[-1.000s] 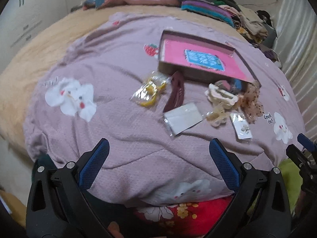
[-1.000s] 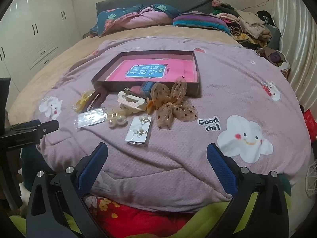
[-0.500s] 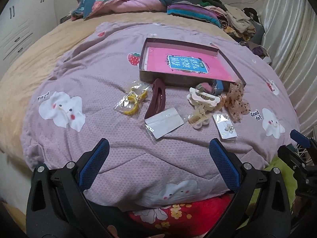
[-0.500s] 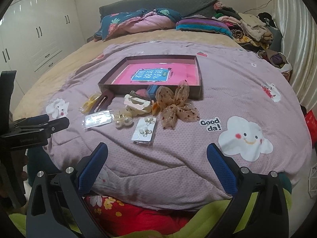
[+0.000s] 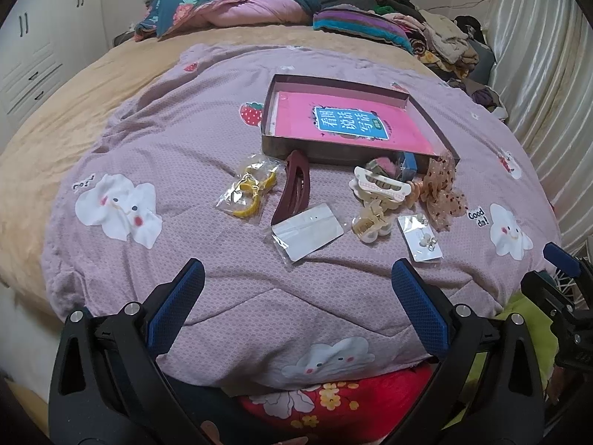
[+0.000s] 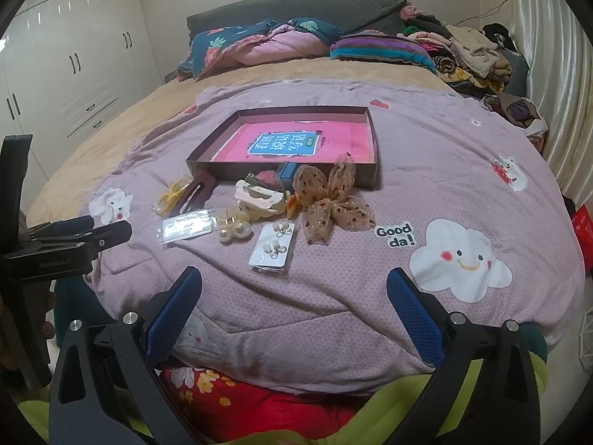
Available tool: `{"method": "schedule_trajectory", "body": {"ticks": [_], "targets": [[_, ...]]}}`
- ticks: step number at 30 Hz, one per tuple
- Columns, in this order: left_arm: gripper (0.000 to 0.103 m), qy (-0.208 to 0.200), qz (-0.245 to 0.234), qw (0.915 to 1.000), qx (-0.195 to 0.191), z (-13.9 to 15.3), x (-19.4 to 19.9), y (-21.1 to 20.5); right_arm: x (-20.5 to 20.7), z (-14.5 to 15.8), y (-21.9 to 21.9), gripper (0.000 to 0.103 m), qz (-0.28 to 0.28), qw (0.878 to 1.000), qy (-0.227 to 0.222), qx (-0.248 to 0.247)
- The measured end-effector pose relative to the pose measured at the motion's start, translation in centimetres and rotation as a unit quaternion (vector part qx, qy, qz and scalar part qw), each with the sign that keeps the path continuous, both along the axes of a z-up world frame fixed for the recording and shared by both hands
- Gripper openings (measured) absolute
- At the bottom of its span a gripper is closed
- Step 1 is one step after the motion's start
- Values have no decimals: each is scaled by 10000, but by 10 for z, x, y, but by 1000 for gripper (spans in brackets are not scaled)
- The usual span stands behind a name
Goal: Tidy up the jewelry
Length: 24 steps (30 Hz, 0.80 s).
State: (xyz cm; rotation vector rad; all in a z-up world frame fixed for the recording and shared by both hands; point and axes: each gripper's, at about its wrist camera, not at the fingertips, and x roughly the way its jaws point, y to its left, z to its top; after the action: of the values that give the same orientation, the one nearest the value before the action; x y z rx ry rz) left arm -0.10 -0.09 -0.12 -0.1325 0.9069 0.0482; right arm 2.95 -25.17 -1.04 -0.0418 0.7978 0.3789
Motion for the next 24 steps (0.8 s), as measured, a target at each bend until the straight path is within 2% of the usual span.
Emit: {"method": "schedule_trajectory", "body": {"ticks": [11,18,24], "targets": [[95,20,43,10000,32,0,1,2,0,0,-1,99,5,10000,-3,-2],[95,-45,75,9999,-115,2,1,5,0,1,-2,99,-27,10000,-30,18],[95,-50,104,9999,-40,3,1,4,0,2,-2,99,-55,10000,-45,28]]}}
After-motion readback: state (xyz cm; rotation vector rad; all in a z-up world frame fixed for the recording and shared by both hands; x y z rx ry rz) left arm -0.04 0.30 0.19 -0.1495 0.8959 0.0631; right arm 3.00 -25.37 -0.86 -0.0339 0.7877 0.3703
